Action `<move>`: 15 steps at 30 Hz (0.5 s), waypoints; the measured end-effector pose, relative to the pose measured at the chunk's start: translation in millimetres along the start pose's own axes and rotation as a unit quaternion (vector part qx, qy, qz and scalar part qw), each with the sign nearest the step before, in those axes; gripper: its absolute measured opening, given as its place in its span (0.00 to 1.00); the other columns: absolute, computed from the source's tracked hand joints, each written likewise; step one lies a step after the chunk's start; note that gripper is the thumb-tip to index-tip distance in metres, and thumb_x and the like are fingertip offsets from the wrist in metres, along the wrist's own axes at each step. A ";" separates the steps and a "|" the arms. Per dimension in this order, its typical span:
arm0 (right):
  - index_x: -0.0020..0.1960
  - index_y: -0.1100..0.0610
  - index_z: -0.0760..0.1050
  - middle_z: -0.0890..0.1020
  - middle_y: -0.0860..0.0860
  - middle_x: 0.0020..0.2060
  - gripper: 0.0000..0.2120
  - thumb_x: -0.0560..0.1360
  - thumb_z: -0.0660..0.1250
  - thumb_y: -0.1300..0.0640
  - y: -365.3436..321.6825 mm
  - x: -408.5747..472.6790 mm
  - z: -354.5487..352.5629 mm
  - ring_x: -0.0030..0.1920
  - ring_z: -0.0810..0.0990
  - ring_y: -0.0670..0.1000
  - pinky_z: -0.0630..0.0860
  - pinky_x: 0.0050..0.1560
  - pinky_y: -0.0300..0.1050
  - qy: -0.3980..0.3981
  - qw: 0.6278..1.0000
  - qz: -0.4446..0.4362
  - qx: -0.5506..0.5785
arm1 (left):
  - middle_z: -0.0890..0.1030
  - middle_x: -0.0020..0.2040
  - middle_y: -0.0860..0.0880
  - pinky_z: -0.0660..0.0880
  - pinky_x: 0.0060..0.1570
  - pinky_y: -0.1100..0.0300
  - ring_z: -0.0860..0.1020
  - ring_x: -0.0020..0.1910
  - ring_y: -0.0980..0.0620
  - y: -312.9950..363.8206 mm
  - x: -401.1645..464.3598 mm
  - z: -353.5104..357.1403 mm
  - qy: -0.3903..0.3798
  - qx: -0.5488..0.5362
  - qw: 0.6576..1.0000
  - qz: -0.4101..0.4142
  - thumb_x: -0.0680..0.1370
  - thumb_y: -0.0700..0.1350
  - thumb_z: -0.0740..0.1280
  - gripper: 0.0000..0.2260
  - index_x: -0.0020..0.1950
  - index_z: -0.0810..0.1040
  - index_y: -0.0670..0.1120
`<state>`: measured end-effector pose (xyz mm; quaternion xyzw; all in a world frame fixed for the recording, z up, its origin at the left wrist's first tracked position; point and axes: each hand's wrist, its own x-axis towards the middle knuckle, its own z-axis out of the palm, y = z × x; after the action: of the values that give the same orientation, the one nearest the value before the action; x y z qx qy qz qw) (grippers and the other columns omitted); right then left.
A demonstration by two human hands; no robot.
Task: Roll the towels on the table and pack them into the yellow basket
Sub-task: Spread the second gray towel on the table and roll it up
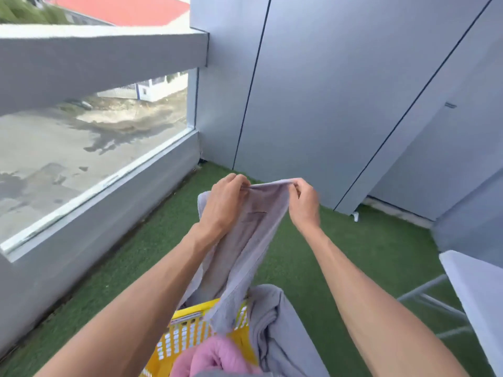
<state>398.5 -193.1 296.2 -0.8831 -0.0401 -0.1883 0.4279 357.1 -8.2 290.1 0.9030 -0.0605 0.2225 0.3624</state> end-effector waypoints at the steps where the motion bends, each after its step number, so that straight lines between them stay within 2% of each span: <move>1: 0.47 0.60 0.79 0.80 0.52 0.35 0.09 0.80 0.59 0.61 2.0 14.8 -24.5 0.34 0.75 0.49 0.69 0.37 0.46 0.016 1.000 -0.009 0.000 | 0.79 0.51 0.47 0.65 0.46 0.65 0.76 0.51 0.49 22.2 15.0 7.1 -0.003 -0.007 1.000 0.022 0.74 0.34 0.62 0.12 0.54 0.78 0.43; 3: 0.46 0.60 0.79 0.79 0.49 0.31 0.09 0.79 0.61 0.61 11.4 42.0 -73.7 0.31 0.75 0.46 0.71 0.36 0.44 0.038 0.999 -0.019 -0.004 | 0.78 0.51 0.47 0.67 0.48 0.62 0.76 0.51 0.47 65.1 39.4 26.3 -0.007 -0.013 0.999 0.050 0.75 0.35 0.63 0.12 0.55 0.79 0.44; 5: 0.44 0.60 0.79 0.79 0.47 0.30 0.08 0.78 0.62 0.62 27.2 62.7 -124.3 0.30 0.78 0.47 0.76 0.35 0.43 0.039 0.999 -0.014 0.002 | 0.78 0.51 0.47 0.71 0.52 0.55 0.76 0.51 0.45 104.7 57.7 52.6 0.002 -0.005 0.998 0.061 0.74 0.36 0.63 0.12 0.54 0.79 0.46; 7: 0.45 0.61 0.78 0.78 0.51 0.31 0.07 0.79 0.62 0.63 49.5 73.2 -172.4 0.26 0.80 0.47 0.79 0.30 0.43 0.023 0.999 0.010 0.023 | 0.78 0.50 0.46 0.70 0.52 0.50 0.75 0.51 0.43 140.3 70.9 83.0 0.029 0.027 0.997 0.063 0.74 0.36 0.64 0.10 0.52 0.79 0.46; 10: 0.45 0.65 0.76 0.76 0.59 0.33 0.07 0.79 0.61 0.64 88.8 78.8 -240.0 0.27 0.81 0.50 0.82 0.32 0.51 0.004 0.994 0.059 0.087 | 0.77 0.49 0.47 0.68 0.50 0.53 0.73 0.50 0.44 200.6 72.3 143.7 0.084 0.016 0.994 0.069 0.77 0.41 0.65 0.05 0.50 0.79 0.47; 12: 0.43 0.65 0.76 0.80 0.62 0.36 0.08 0.79 0.61 0.65 117.4 82.7 -281.5 0.30 0.83 0.55 0.82 0.35 0.55 0.017 0.989 0.083 0.119 | 0.77 0.46 0.50 0.69 0.48 0.57 0.74 0.47 0.49 244.3 58.7 193.5 0.040 -0.046 0.991 0.117 0.79 0.48 0.65 0.05 0.50 0.79 0.48; 15: 0.42 0.64 0.77 0.83 0.59 0.37 0.08 0.78 0.61 0.65 157.2 89.4 -343.9 0.31 0.84 0.57 0.82 0.37 0.60 0.035 0.986 0.110 0.120 | 0.79 0.46 0.54 0.73 0.49 0.60 0.77 0.46 0.55 303.5 39.5 267.1 -0.061 -0.120 0.979 0.150 0.78 0.54 0.66 0.10 0.53 0.79 0.50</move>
<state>415.1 -565.4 406.1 -0.8172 0.0496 -0.1650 0.5499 405.9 -409.7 327.7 0.8453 -0.2431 0.2101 0.4269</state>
